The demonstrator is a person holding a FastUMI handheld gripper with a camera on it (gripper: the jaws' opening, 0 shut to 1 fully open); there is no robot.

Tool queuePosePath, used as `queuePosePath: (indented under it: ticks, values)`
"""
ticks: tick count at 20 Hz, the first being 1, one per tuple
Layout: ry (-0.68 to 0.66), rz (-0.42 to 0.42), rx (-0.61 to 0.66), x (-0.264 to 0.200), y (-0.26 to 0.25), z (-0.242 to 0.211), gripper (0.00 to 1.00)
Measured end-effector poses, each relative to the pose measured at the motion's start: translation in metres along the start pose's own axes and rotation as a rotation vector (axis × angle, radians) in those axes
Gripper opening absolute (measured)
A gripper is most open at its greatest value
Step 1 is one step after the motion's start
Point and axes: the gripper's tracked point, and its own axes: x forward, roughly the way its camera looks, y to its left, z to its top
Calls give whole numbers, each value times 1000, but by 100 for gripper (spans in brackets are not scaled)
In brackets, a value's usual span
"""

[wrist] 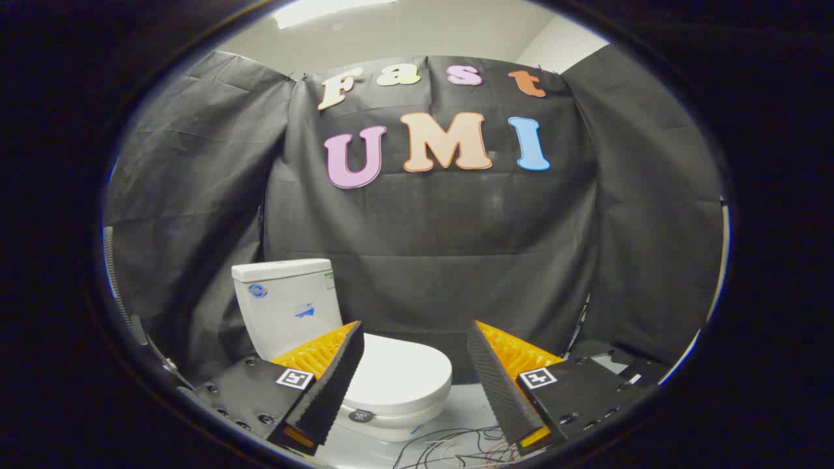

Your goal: Open the toilet lid.

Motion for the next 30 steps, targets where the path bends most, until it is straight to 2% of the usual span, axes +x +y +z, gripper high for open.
queuePosePath:
  ticks: [30]
  values:
    - [8,-6,-3,1,-1,-1,98]
